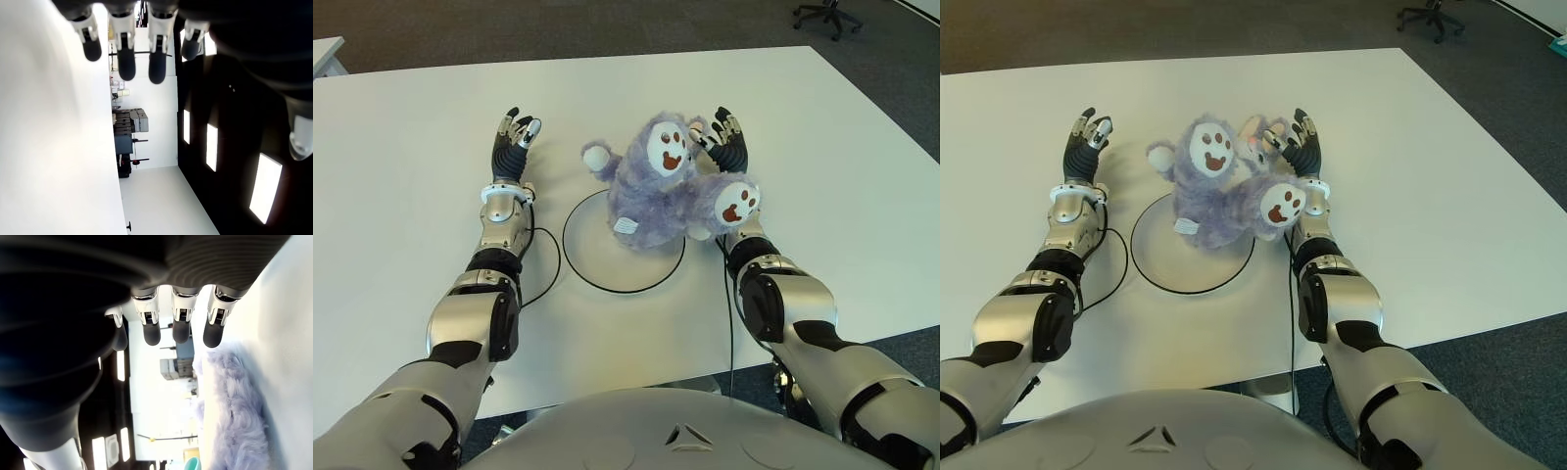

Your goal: Put the doll into the plate.

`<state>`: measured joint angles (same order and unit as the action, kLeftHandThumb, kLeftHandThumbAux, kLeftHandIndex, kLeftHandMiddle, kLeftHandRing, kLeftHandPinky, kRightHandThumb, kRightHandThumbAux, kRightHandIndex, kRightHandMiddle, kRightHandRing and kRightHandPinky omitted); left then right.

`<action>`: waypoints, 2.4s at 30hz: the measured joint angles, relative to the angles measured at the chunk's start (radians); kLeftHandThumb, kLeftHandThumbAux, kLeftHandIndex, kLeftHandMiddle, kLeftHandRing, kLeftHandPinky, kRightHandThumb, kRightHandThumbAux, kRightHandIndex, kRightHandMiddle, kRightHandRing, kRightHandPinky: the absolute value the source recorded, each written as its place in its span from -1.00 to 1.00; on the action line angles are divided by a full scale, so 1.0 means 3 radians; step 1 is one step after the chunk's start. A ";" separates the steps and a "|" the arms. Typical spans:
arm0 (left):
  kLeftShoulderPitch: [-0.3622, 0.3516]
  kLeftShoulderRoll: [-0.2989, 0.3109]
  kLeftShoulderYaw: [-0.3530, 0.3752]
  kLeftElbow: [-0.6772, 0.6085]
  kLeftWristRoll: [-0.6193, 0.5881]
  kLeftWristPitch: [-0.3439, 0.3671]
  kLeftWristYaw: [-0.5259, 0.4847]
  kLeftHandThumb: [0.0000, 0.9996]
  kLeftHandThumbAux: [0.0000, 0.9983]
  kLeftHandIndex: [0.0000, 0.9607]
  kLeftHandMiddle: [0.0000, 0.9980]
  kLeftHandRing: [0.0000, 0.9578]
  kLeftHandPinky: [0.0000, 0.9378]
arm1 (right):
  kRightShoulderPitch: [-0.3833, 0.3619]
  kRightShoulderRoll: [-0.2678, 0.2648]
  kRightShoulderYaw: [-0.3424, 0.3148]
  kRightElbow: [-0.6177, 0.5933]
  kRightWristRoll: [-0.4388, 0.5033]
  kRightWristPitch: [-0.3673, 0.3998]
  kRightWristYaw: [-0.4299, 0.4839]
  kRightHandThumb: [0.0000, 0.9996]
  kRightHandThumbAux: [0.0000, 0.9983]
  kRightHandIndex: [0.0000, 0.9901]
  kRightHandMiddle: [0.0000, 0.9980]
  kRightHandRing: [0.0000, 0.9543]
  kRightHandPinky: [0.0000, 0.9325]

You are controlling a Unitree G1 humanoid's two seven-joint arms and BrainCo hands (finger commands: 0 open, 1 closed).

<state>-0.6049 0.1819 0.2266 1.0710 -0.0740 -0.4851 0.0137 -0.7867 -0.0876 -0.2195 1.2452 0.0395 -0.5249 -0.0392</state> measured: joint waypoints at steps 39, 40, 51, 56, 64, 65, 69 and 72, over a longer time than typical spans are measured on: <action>0.0003 0.0011 -0.0022 -0.0010 -0.0008 0.0098 0.0000 -1.00 -0.12 -0.97 -0.70 -0.74 -0.85 | 0.0002 0.0009 -0.0005 0.0000 0.0002 0.0000 -0.0004 -0.75 0.57 -0.80 -0.89 -0.89 -0.79; 0.0003 0.0011 -0.0022 -0.0010 -0.0008 0.0101 0.0000 -1.00 -0.12 -0.96 -0.70 -0.74 -0.83 | 0.0002 0.0010 -0.0004 0.0000 0.0002 0.0000 -0.0004 -0.75 0.58 -0.80 -0.89 -0.89 -0.79; 0.0003 0.0012 -0.0021 -0.0012 -0.0009 0.0106 0.0000 -1.00 -0.11 -0.92 -0.67 -0.72 -0.86 | 0.0003 0.0012 -0.0004 0.0000 0.0002 0.0000 -0.0006 -0.75 0.58 -0.79 -0.88 -0.88 -0.77; 0.0002 0.0013 -0.0021 -0.0011 -0.0009 0.0106 0.0000 -1.00 -0.10 -0.93 -0.67 -0.73 -0.85 | 0.0003 0.0013 -0.0001 0.0000 0.0000 0.0000 -0.0006 -0.75 0.58 -0.79 -0.88 -0.88 -0.78; 0.0001 0.0015 -0.0021 -0.0011 -0.0008 0.0106 0.0000 -1.00 -0.11 -0.94 -0.68 -0.73 -0.86 | 0.0002 0.0014 0.0000 0.0001 0.0000 0.0000 -0.0005 -0.76 0.58 -0.81 -0.89 -0.89 -0.79; 0.0001 0.0016 -0.0021 -0.0011 -0.0008 0.0106 0.0000 -1.00 -0.11 -0.95 -0.69 -0.73 -0.85 | 0.0002 0.0014 0.0000 0.0001 0.0000 0.0000 -0.0005 -0.76 0.58 -0.81 -0.89 -0.89 -0.79; 0.0002 0.0020 -0.0022 -0.0011 -0.0008 0.0107 0.0000 -1.00 -0.11 -0.96 -0.69 -0.74 -0.86 | 0.0002 0.0014 0.0003 0.0001 -0.0002 0.0000 -0.0003 -0.72 0.59 -0.80 -0.89 -0.89 -0.79; 0.0002 0.0026 -0.0024 -0.0011 -0.0007 0.0118 0.0000 -1.00 -0.10 -0.98 -0.69 -0.74 -0.84 | 0.0002 0.0014 0.0003 0.0001 -0.0002 0.0000 -0.0001 -0.71 0.59 -0.80 -0.89 -0.89 -0.78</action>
<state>-0.6044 0.1897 0.2195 1.0675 -0.0760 -0.4497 0.0138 -0.7861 -0.0834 -0.2185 1.2456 0.0388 -0.5249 -0.0396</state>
